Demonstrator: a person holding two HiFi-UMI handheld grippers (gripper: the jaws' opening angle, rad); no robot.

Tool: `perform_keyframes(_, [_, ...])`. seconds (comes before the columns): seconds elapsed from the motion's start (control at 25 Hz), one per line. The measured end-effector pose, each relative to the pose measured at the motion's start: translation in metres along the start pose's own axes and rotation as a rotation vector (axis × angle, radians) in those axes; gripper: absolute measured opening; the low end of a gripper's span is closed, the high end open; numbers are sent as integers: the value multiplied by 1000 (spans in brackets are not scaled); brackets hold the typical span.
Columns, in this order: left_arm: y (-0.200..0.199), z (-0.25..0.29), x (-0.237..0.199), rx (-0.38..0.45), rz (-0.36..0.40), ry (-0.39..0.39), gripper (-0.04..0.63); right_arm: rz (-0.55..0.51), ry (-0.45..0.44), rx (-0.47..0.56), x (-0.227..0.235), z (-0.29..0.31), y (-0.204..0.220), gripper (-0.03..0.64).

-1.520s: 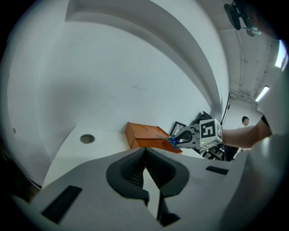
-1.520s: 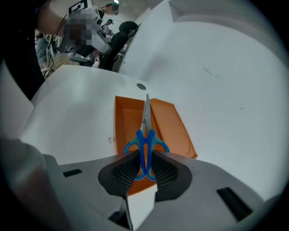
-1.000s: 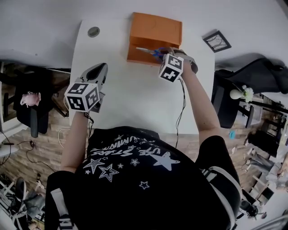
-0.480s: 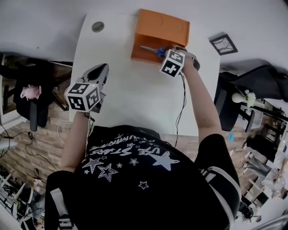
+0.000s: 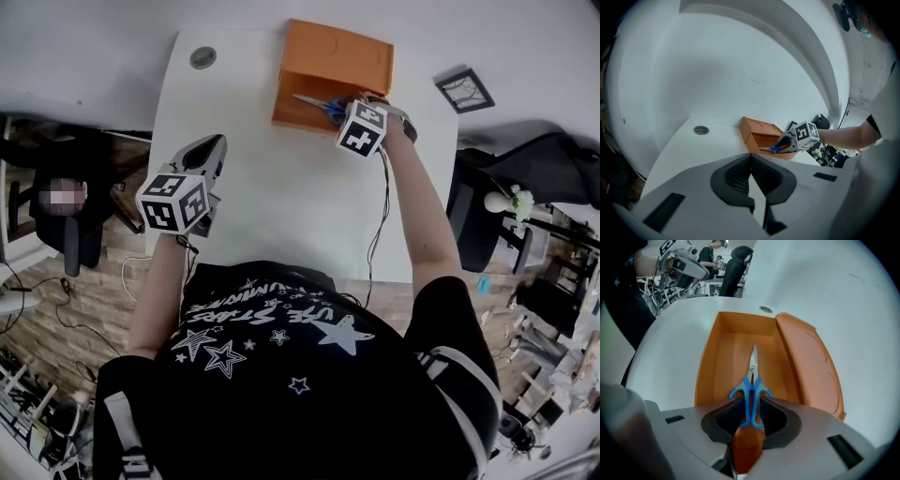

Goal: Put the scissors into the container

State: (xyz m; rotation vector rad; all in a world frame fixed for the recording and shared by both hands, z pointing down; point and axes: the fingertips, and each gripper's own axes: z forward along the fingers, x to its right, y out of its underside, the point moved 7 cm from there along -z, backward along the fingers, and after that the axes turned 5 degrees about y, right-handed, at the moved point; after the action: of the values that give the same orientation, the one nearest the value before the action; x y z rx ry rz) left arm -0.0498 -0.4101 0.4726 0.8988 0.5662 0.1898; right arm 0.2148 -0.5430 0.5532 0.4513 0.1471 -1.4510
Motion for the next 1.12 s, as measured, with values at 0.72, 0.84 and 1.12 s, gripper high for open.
perform_keyframes(0.72, [-15,-29,12,58,49,59,18,218,227,87,6,-80,-3,124])
perform_keyframes(0.84, [-19,-41,17,74,78,82,18,297,271,124,-7,-103,-9,88])
perform_keyframes(1.12, [-24,-63,31,106,133,143,18,455,375,193,-36,-154,-17,61])
